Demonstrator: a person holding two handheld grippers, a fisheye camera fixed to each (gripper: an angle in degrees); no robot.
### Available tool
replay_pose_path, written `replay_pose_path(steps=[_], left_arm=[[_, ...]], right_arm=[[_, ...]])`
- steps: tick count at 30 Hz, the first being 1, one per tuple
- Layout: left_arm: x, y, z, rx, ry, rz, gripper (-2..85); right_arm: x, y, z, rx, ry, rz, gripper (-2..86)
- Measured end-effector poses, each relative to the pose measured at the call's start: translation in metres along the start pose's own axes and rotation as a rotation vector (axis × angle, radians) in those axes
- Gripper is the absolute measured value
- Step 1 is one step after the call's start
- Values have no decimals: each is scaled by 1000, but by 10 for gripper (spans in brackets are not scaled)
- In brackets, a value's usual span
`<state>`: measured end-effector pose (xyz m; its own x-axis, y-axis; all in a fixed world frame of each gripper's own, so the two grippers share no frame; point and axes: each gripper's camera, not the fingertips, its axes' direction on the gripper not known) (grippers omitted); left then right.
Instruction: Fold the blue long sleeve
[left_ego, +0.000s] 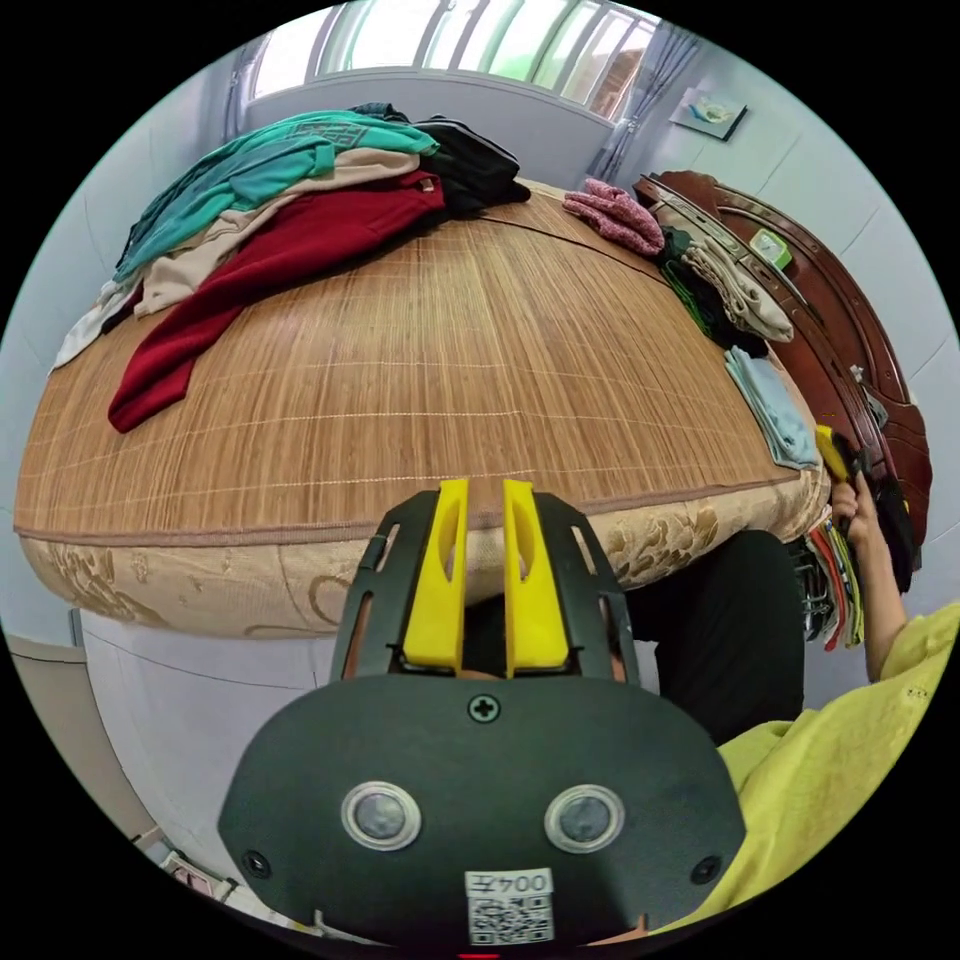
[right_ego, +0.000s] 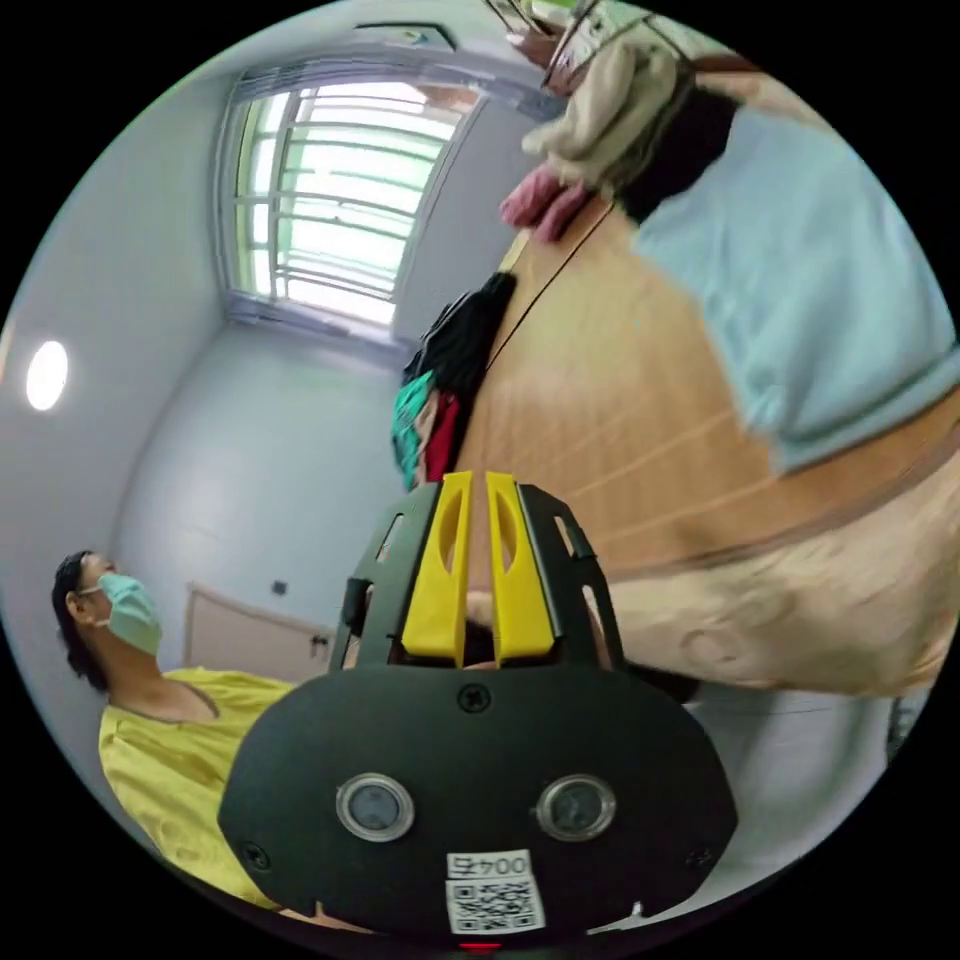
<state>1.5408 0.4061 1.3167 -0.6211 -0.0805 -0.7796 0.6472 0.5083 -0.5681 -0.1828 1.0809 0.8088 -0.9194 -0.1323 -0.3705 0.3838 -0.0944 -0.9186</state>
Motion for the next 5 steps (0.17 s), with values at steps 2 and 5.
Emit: replay_pose_path(steps=[2, 5], left_arm=[[-9, -4, -7, 24, -18, 7, 68], [-34, -30, -23, 92, -52, 2, 86]], right_arm=[[-5, 68, 58, -88, -133, 11, 22], [-19, 130, 100, -129, -147, -6, 33]])
